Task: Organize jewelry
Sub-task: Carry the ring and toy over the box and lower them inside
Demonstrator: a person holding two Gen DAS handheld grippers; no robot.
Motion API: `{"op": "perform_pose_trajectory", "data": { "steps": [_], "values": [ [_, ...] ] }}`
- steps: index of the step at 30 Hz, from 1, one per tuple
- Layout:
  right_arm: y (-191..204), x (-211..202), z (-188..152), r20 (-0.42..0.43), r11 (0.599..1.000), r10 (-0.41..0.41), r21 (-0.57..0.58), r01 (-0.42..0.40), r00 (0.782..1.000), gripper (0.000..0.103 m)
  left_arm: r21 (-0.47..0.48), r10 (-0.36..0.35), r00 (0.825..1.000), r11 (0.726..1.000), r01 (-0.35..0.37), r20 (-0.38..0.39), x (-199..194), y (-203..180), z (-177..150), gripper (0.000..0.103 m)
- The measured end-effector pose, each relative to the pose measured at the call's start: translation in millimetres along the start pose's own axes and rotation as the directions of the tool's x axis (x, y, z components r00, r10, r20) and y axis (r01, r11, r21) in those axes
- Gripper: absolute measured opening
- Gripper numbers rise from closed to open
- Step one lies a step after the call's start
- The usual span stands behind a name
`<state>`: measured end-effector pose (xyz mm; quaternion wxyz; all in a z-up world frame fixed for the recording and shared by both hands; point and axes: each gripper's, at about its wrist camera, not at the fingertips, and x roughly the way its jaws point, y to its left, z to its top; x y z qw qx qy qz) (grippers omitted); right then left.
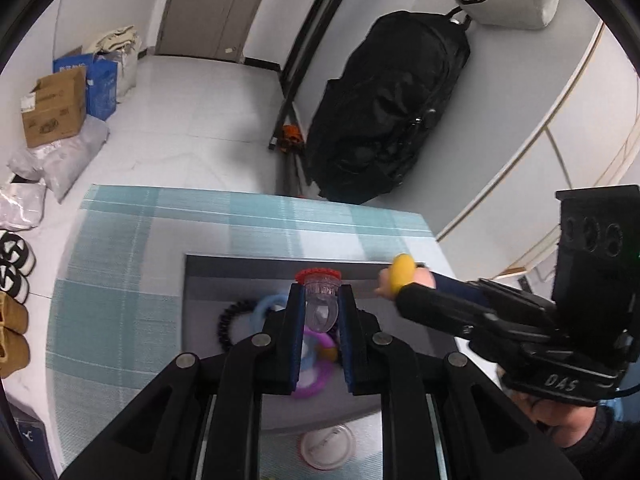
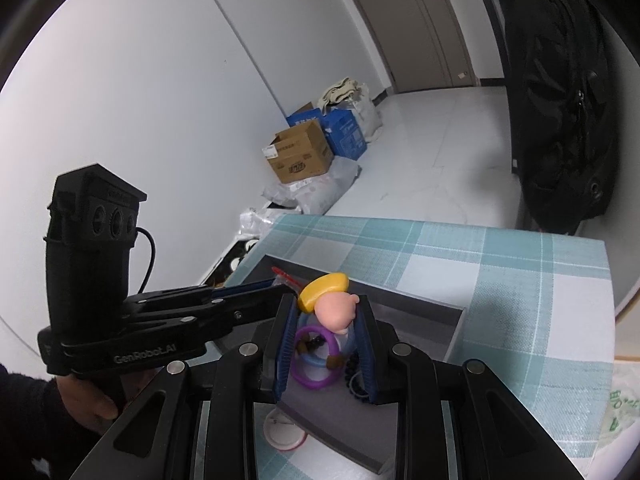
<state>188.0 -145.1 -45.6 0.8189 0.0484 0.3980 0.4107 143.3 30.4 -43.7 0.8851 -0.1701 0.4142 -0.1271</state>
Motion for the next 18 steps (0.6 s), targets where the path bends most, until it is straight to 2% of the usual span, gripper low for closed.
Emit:
{"op": "perform_pose_trajectory", "data": {
  "steps": [18],
  "values": [
    [-6.7,2.5,-1.4,-0.019,0.999,0.009,0.031,-0.008,1.0,0.027,-0.044,-0.051,0.998,0.998,0.049,-0.038,6.6,5.4,-2.3,0.012]
  ]
}}
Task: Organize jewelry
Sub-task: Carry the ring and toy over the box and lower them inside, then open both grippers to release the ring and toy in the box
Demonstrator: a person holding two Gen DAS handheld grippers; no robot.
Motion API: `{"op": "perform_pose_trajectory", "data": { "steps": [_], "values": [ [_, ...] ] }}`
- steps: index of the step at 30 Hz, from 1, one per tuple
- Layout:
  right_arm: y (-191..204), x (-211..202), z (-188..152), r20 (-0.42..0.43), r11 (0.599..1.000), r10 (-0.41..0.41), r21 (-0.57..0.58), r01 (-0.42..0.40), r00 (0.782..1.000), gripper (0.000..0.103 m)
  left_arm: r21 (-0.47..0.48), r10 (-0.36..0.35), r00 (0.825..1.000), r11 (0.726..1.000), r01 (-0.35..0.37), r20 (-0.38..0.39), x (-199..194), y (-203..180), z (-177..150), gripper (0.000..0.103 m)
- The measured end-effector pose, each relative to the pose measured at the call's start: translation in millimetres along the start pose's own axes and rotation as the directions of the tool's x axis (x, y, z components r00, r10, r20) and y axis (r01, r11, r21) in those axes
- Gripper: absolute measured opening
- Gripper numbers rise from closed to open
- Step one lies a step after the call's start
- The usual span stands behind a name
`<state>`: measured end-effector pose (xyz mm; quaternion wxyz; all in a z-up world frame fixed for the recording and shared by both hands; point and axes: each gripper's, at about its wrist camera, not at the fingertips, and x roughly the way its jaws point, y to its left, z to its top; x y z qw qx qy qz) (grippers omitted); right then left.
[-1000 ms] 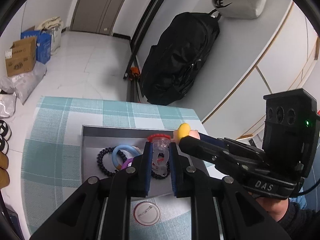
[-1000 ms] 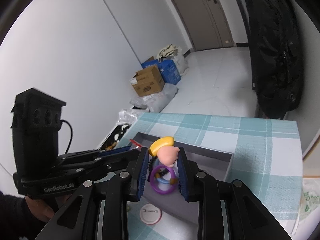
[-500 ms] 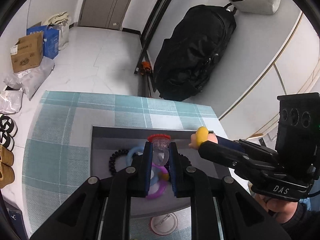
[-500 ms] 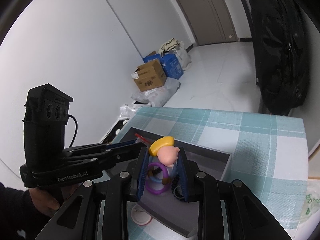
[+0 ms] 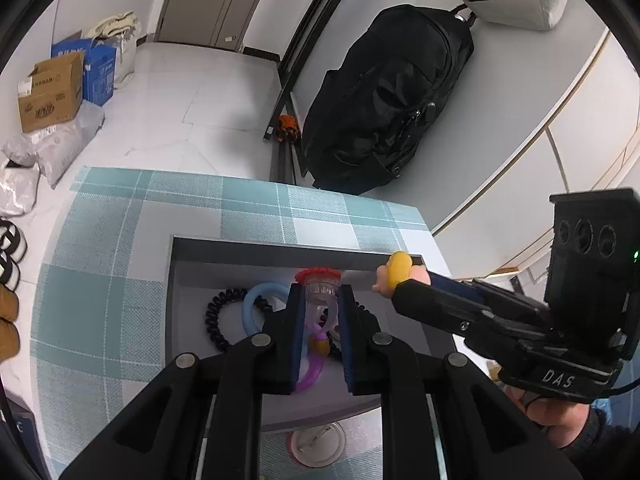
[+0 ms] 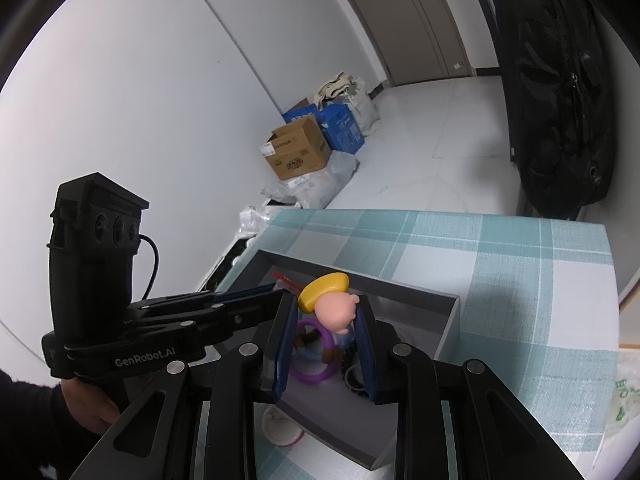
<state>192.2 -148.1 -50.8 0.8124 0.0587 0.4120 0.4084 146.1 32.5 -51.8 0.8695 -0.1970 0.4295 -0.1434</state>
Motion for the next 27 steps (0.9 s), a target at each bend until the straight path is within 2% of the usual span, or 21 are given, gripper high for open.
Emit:
{"op": "perform_pose_trajectory", "data": {
  "steps": [6,8,10,11,12,14,17,21,25,27],
  "values": [
    [2.4,-0.7,-0.7,0.007,1.0,-0.017,-0.015,0.018,1.0,0.029,-0.061,-0.039,0.999,0.997,0.037,-0.029,3.1,7.7,2.6,0.014],
    [2.8,-2.2,-0.3,0.019,1.0,-0.023,-0.021,0.023,1.0,0.03,-0.064,-0.034,0.999,0.997,0.032,-0.03,2.6,7.8,3.3,0.031],
    [1.8,-4.0,-0.1,0.03,0.999,-0.032,-0.02,0.033,0.999,0.036,-0.06,-0.069,0.997,0.996,0.067,-0.025,1.0,4.8,3.6,0.04],
    [1.1,-5.5,-0.4,0.037,0.999,-0.037,-0.014,0.037,0.999,0.046,-0.054,-0.067,0.997,0.996,0.066,-0.023,0.2,2.7,3.4,0.043],
    [-0.4,-7.2,-0.4,0.045,0.999,-0.036,-0.007,0.036,0.998,0.049,-0.043,-0.062,0.998,0.997,0.061,-0.021,-0.8,0.1,2.6,0.046],
    [-2.5,-12.9,0.2,0.068,1.0,-0.025,0.01,0.024,0.997,0.049,-0.025,-0.055,0.998,0.998,0.055,-0.02,-3.0,-3.1,0.6,0.053],
    [-2.3,-23.9,0.0,0.112,0.999,-0.031,0.017,0.029,0.993,0.062,-0.014,-0.047,0.999,0.999,0.047,-0.01,-8.8,-4.8,-1.9,0.054],
    [1.4,-36.1,-2.4,0.152,0.999,-0.039,0.019,0.037,0.988,0.069,-0.015,-0.043,0.999,0.999,0.043,-0.003,-14.6,-7.2,-4.2,0.054],
    [5.5,-44.5,-6.7,0.171,0.998,-0.055,0.023,0.052,0.984,0.075,-0.003,-0.027,0.999,1.0,0.027,0.029,-23.6,-9.2,-6.7,0.054],
    [8.3,-49.0,-9.5,0.184,0.998,-0.061,0.026,0.057,0.981,0.08,0.006,-0.015,0.998,1.0,0.015,0.055,-31.0,-9.2,-9.5,0.054]
  ]
}}
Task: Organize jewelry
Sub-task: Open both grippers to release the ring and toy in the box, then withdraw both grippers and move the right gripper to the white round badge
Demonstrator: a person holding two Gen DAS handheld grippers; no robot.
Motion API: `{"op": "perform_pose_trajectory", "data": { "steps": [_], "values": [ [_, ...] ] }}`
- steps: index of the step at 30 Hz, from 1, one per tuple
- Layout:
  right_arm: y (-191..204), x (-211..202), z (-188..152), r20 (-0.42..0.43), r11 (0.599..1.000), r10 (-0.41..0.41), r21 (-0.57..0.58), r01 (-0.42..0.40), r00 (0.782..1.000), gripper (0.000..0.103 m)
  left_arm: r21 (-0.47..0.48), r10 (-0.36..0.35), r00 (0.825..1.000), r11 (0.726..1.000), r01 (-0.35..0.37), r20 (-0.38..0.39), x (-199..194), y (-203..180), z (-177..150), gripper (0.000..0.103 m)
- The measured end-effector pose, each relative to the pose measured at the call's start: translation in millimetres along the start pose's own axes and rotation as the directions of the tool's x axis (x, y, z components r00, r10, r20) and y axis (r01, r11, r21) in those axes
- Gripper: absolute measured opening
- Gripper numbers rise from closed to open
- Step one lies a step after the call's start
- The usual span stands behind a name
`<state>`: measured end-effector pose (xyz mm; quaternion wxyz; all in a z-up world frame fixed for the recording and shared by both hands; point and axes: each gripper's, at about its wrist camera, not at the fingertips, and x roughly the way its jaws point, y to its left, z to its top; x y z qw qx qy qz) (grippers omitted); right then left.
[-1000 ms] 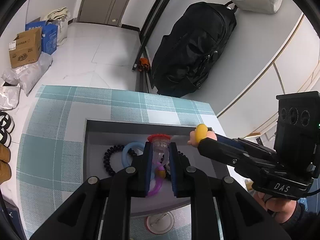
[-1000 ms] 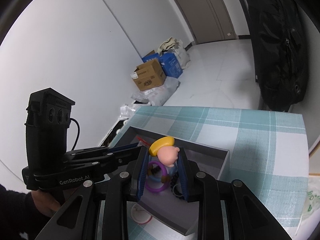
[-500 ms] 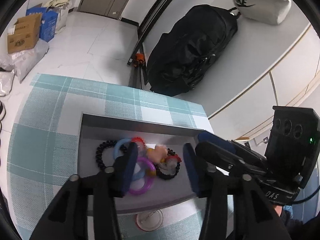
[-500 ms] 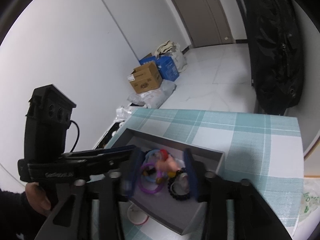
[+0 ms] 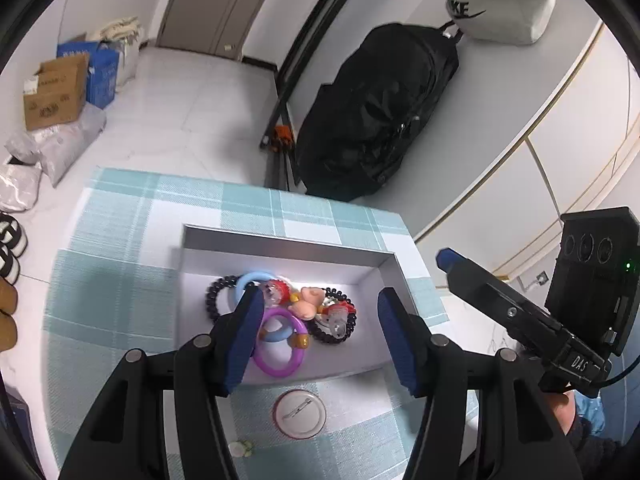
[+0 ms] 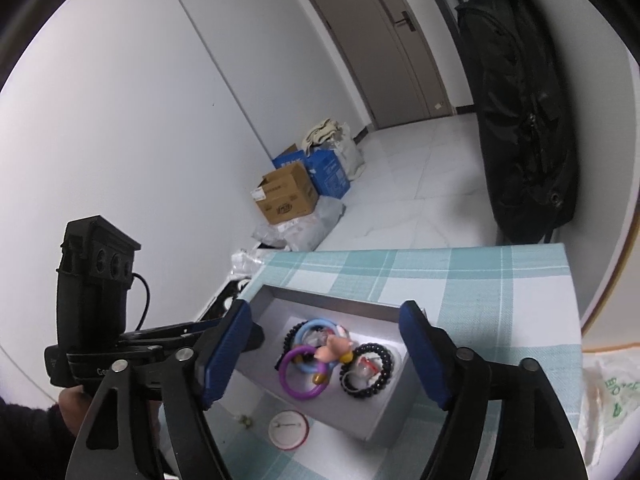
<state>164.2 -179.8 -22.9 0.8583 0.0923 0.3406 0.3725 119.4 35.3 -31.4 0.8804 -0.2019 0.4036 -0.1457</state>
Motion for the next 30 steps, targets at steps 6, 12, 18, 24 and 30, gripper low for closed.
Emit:
{"op": "perform_pose_trajectory", "data": {
  "steps": [6,12,18,24,30],
  "values": [
    [10.5,-12.0,-10.0,0.024,1.0,-0.025,-0.005,0.025,0.999,0.088,0.004,0.054,0.997,0.999,-0.054,0.055,-19.7,4.5,-10.8,0.055],
    [28.8,-14.4,-22.8,0.001,0.998,-0.046,-0.044,0.046,0.999,0.093,-0.047,0.174,0.981,0.984,-0.17,0.083,-32.1,21.6,-20.2,0.058],
    [49.6,-17.0,-35.1,-0.015,0.994,-0.047,-0.094,0.046,0.999,0.099,-0.096,0.189,0.978,0.979,-0.181,0.083,-43.9,34.5,-31.0,0.068],
    [57.7,-8.2,-55.0,-0.083,0.992,-0.082,-0.102,0.073,0.993,0.101,-0.11,0.217,0.976,0.971,-0.212,0.03,-41.3,41.2,-45.4,0.077],
    [64.7,7.8,-70.8,-0.157,0.984,-0.129,-0.139,0.108,0.979,0.101,-0.075,0.219,0.976,0.973,-0.218,0.0,-42.8,41.9,-58.0,0.077]
  ]
}}
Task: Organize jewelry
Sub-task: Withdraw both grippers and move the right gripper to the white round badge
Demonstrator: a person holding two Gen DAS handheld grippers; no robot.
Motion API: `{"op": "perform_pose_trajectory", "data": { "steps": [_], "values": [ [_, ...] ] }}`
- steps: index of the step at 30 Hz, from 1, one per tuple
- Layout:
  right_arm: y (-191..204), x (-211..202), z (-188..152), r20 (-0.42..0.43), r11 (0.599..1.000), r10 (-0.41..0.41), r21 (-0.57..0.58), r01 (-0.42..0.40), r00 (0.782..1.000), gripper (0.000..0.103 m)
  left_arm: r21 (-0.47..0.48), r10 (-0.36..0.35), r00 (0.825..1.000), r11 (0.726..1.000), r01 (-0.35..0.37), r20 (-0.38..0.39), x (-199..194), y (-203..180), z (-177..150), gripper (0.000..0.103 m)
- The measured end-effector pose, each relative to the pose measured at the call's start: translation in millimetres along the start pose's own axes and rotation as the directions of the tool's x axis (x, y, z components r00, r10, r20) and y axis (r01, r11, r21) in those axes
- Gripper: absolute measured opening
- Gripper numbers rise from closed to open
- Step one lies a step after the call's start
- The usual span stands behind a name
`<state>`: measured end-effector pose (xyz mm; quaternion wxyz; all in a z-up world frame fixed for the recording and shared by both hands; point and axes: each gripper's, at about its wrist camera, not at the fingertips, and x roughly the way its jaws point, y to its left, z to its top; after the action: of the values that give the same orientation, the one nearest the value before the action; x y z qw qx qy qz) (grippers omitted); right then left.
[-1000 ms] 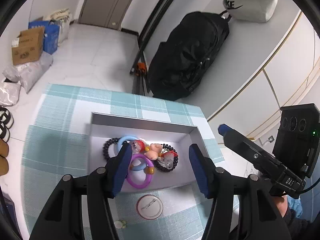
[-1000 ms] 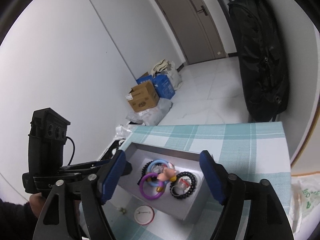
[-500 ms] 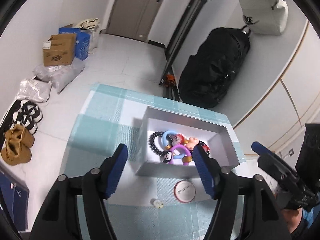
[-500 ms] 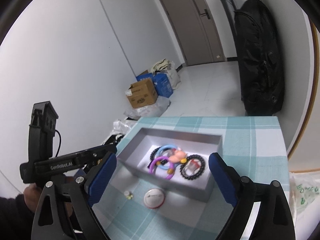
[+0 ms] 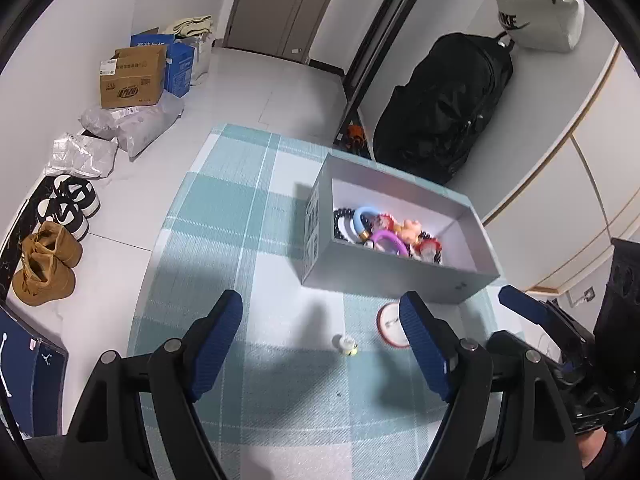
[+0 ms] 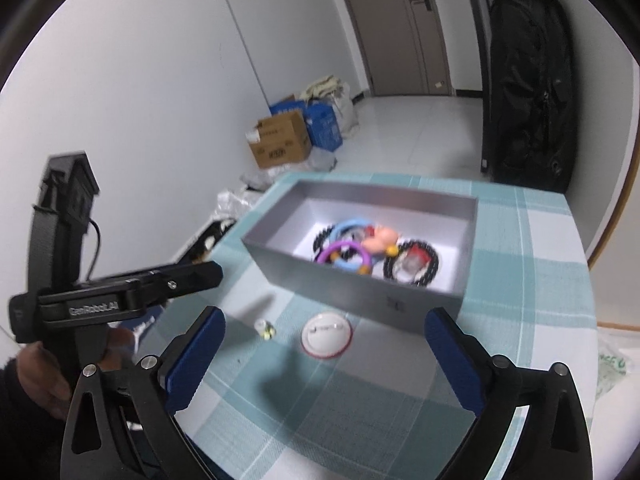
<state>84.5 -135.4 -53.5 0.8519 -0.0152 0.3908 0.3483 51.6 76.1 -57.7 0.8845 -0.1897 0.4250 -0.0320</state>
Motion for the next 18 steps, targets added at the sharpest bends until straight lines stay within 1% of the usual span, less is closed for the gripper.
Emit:
{"op": "perform_pose_trajectory", "data": {
  "steps": [2,4,6,8,11,13,16,17,18],
  "values": [
    [2.9,10.3,-3.8,-0.039,1.0,-0.026,-0.018,0.026,0.999,0.101,-0.007,0.005,1.0,1.0,-0.005,-0.015,-0.4,3.8,-2.7,0.077],
    [3.6,21.1,-6.8,-0.074,0.998,-0.061,-0.03,0.058,0.995,0.101,-0.028,0.028,0.999,0.999,-0.028,-0.029,-0.3,9.7,-3.8,0.077],
    [3.5,31.7,-9.3,-0.102,0.997,-0.072,-0.035,0.069,0.992,0.1,-0.052,0.039,0.998,0.998,-0.041,-0.046,-0.2,15.5,-4.5,0.077],
    [4.1,40.8,-11.0,-0.122,0.996,-0.078,-0.045,0.073,0.99,0.1,-0.07,0.051,0.998,0.996,-0.054,-0.043,-1.8,19.4,-3.2,0.077],
    [7.2,49.6,-11.5,-0.142,0.994,-0.089,-0.071,0.08,0.986,0.099,-0.054,0.067,0.998,0.996,-0.068,-0.021,-6.4,18.9,-2.1,0.077],
    [11.5,55.2,-12.8,-0.165,0.988,-0.13,-0.108,0.113,0.978,0.099,-0.025,0.08,0.997,0.996,-0.08,-0.004,-8.3,15.9,-4.0,0.077],
    [15.9,58.6,-14.3,-0.177,0.983,-0.146,-0.14,0.122,0.973,0.098,0.005,0.085,0.996,0.996,-0.085,0.001,-7.1,15.2,-6.4,0.077],
    [16.4,59.3,-14.1,-0.178,0.981,-0.149,-0.147,0.124,0.973,0.096,0.009,0.077,0.997,0.997,-0.077,-0.001,-7.1,15.2,-6.9,0.077],
    [16.7,60.7,-13.9,-0.183,0.98,-0.155,-0.152,0.128,0.971,0.09,0.009,0.072,0.997,0.997,-0.072,-0.002,-7.9,15.7,-6.9,0.077]
  ]
}}
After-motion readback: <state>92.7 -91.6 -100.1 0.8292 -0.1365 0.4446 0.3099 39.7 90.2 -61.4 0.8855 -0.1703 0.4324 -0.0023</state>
